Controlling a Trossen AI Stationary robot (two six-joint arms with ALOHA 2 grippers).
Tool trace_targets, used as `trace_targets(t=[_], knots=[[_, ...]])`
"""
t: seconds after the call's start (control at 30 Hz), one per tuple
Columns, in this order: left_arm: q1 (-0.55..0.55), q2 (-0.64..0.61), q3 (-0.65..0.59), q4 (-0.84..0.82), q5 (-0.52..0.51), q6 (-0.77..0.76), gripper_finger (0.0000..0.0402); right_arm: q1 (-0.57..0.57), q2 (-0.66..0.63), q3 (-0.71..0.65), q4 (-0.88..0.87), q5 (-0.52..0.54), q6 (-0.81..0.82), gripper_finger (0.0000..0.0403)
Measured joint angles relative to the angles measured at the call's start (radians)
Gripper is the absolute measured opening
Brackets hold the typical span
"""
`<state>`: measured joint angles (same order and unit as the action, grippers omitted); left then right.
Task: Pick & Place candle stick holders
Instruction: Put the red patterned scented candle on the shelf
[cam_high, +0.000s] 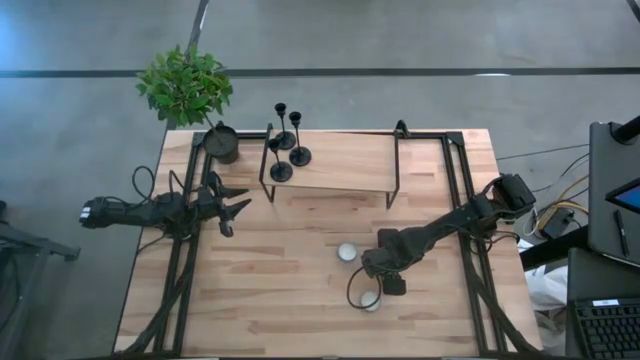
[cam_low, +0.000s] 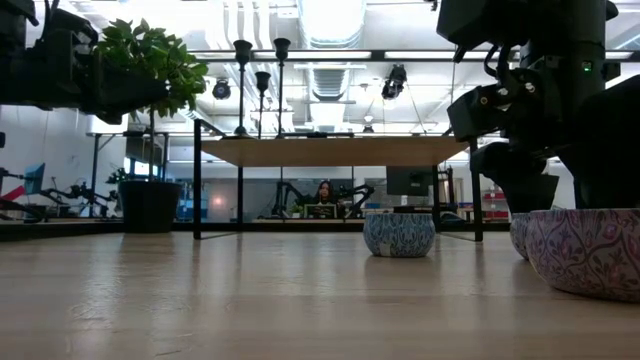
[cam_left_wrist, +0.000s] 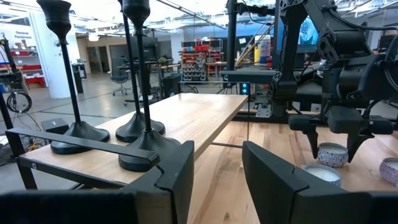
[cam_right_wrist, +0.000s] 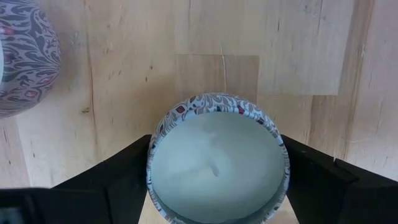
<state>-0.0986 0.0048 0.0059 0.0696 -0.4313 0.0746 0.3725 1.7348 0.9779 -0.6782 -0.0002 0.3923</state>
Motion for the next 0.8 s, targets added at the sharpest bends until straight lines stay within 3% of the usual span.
trace_targets(t=[0.37, 0.8], knots=[[0.0, 0.0, 0.0, 0.0, 0.0, 0.0, 0.0142, 0.0, -0.012, 0.0, -0.005, 0.003, 0.0, 0.0294], [0.0, 0.001, 0.0, 0.001, 0.0, 0.0, 0.0142, -0.003, -0.147, 0.064, -0.164, -0.005, 0.0, 0.0297]])
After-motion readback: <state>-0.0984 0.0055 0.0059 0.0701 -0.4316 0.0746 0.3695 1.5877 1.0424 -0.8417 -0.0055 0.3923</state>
